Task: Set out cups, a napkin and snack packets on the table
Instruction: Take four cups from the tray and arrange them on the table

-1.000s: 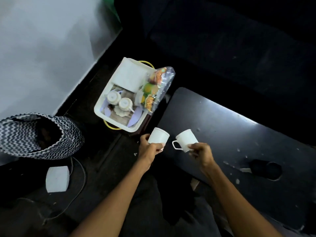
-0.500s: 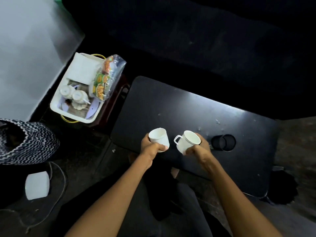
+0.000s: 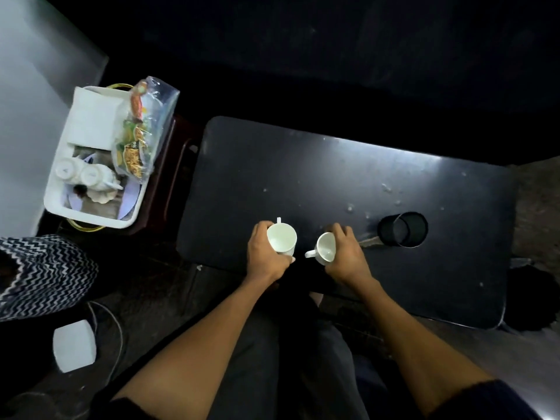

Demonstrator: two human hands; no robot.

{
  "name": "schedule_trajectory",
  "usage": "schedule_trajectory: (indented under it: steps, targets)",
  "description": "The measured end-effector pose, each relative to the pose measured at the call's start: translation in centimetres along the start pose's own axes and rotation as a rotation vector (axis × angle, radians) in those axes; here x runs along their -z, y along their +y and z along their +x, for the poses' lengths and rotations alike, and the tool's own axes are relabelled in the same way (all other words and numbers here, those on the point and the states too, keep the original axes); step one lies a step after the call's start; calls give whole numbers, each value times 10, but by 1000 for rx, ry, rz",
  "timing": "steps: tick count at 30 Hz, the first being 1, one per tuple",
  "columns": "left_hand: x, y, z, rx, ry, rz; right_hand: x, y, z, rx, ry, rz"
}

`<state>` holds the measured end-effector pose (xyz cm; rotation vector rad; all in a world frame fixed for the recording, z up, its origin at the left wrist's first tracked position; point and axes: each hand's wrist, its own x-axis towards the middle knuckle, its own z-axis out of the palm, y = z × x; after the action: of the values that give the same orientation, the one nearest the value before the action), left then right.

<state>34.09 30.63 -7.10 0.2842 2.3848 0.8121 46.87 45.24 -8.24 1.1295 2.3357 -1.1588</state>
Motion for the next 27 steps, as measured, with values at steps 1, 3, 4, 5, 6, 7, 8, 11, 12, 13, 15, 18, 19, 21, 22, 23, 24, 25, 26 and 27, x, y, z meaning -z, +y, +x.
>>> schedule_trajectory:
  steps: [1, 3, 4, 5, 6, 7, 8, 11, 12, 13, 15, 18, 19, 21, 22, 23, 24, 25, 26, 27]
  targets:
    - [-3, -4, 5, -16, 5, 26, -4, 2, 7, 8, -21, -76]
    - [-9, -9, 14, -39, 0, 64, -11, 6, 20, 50, -40, -218]
    - [-12, -13, 19, -51, -12, 69, -14, 8, 26, 76, -40, -282]
    - [-15, -16, 23, -63, -23, 73, -17, 10, 31, 102, -43, -337]
    - [-18, -20, 28, -75, -32, 86, -19, 12, 35, 124, -48, -378]
    - [-20, -23, 31, -88, -40, 104, -21, 13, 38, 143, -55, -407]
    - [-22, -26, 35, -100, -48, 125, -23, 14, 41, 157, -63, -429]
    - [-27, -33, 42, -141, -73, 189, -30, 18, 46, 187, -86, -473]
    - [-28, -34, 43, -148, -88, 210, -31, 19, 46, 191, -90, -481]
    - [-30, -36, 43, -148, -105, 227, -34, 19, 47, 191, -93, -484]
    - [-32, -39, 44, -145, -126, 247, -37, 18, 47, 187, -94, -487]
    - [-38, -40, 45, -136, -112, 243, -37, 15, 48, 186, -96, -495]
    - [-40, -41, 45, -129, -103, 234, -37, 15, 48, 183, -98, -486]
    - [-43, -40, 45, -114, -94, 226, -37, 16, 46, 169, -103, -464]
    - [-44, -40, 45, -110, -93, 227, -38, 16, 45, 162, -105, -452]
    - [-45, -39, 45, -111, -94, 231, -39, 16, 45, 156, -103, -442]
    - [-45, -39, 45, -110, -100, 240, -40, 16, 44, 148, -99, -433]
    - [-45, -39, 45, -104, -112, 252, -41, 16, 43, 138, -91, -422]
    - [-44, -38, 45, -93, -133, 271, -42, 15, 41, 122, -80, -411]
    - [-44, -37, 45, -81, -164, 300, -43, 14, 39, 98, -61, -404]
